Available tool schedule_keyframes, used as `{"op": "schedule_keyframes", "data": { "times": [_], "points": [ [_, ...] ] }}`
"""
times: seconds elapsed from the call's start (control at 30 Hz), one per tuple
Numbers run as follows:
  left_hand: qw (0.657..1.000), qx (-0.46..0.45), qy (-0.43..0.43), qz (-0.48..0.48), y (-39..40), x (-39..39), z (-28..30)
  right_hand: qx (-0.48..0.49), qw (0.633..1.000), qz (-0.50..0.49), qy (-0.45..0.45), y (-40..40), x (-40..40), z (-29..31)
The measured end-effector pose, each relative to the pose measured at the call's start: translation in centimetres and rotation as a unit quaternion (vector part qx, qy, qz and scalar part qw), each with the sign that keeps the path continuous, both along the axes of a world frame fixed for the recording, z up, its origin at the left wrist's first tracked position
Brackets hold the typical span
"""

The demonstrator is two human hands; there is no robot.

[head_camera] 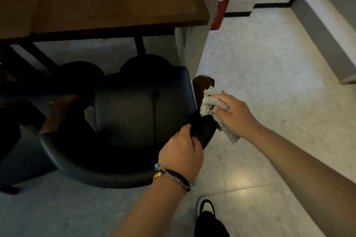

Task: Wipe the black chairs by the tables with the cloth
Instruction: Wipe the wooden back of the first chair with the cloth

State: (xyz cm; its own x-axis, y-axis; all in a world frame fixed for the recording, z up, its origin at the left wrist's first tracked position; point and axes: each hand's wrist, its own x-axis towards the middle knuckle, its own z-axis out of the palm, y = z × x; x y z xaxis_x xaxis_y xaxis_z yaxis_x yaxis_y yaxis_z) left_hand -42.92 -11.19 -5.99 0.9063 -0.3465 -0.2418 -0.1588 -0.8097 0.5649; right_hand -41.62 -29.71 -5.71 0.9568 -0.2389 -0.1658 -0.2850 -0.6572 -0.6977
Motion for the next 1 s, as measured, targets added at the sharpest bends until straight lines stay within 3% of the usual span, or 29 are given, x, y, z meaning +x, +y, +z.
{"op": "schedule_keyframes", "data": {
  "times": [0.17, 0.27, 0.47, 0.63, 0.83, 1.0],
  "points": [
    [0.980, 0.049, -0.072, -0.178, 8.5, -0.1, 0.9, -0.030, 0.998, -0.050, -0.029, 4.4, -4.1, 0.3],
    [0.964, 0.061, -0.070, -0.247, 11.2, 1.0, 0.4, -0.040, 0.995, -0.088, -0.025, 5.5, -2.9, -0.7],
    [0.960, 0.101, -0.110, -0.237, 11.1, 0.8, -0.5, -0.053, 0.968, -0.242, -0.043, 7.7, -0.6, -1.5],
    [0.960, 0.094, -0.110, -0.241, 11.1, 0.9, -0.6, -0.077, 0.976, -0.191, -0.066, 9.8, -3.8, -1.3],
    [0.960, 0.092, -0.107, -0.242, 11.1, 0.8, -0.4, -0.049, 0.965, -0.252, -0.056, 8.1, -0.7, -0.2],
    [0.959, 0.087, -0.118, -0.241, 11.1, 0.7, -0.6, -0.068, 0.974, -0.210, -0.052, 10.1, -3.1, -0.5]
  ]
}}
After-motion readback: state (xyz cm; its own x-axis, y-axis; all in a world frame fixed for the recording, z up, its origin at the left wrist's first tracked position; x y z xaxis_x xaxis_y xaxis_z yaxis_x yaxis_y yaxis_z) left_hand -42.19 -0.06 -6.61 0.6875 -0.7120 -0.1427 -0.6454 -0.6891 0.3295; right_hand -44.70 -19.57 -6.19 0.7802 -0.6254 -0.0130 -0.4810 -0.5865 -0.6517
